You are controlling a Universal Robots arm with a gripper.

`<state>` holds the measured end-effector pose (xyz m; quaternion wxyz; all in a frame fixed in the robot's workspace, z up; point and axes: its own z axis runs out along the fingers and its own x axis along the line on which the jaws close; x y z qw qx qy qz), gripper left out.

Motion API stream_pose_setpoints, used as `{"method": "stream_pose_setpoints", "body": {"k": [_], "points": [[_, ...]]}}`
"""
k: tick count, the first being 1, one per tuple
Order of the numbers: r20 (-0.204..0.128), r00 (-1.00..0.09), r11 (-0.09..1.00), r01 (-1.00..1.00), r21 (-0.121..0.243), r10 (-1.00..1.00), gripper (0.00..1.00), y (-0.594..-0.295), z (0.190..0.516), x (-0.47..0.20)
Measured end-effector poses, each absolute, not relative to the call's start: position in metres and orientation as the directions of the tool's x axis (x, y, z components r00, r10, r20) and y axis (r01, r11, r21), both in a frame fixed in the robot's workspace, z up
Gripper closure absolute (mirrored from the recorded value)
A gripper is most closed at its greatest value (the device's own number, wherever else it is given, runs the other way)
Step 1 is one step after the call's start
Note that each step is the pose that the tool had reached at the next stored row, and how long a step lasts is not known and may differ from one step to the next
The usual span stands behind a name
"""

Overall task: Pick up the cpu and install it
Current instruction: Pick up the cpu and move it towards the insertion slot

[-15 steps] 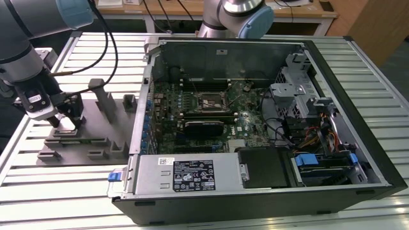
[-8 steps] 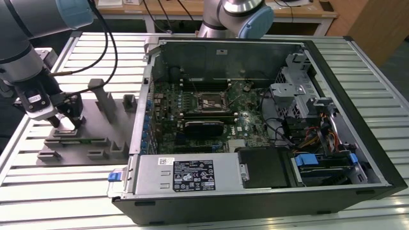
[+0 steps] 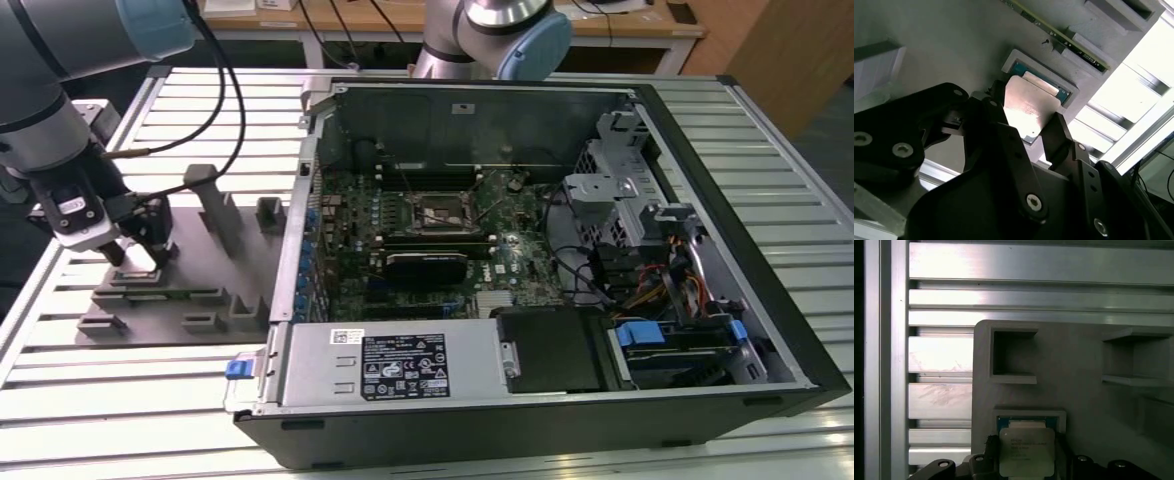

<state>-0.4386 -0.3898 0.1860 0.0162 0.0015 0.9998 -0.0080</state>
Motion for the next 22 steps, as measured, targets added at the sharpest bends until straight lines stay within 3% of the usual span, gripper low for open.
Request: {"method": "stream_pose_setpoints", "body": {"k": [6,22], "points": [[-0.032,-0.999,1.0,0.003,-0.016,0.003,0.47,-0.39,0.199,-0.439],[-0.032,-0.999,1.0,0.003,-0.013,0.003,0.47,-0.39,0.191,-0.439]]}}
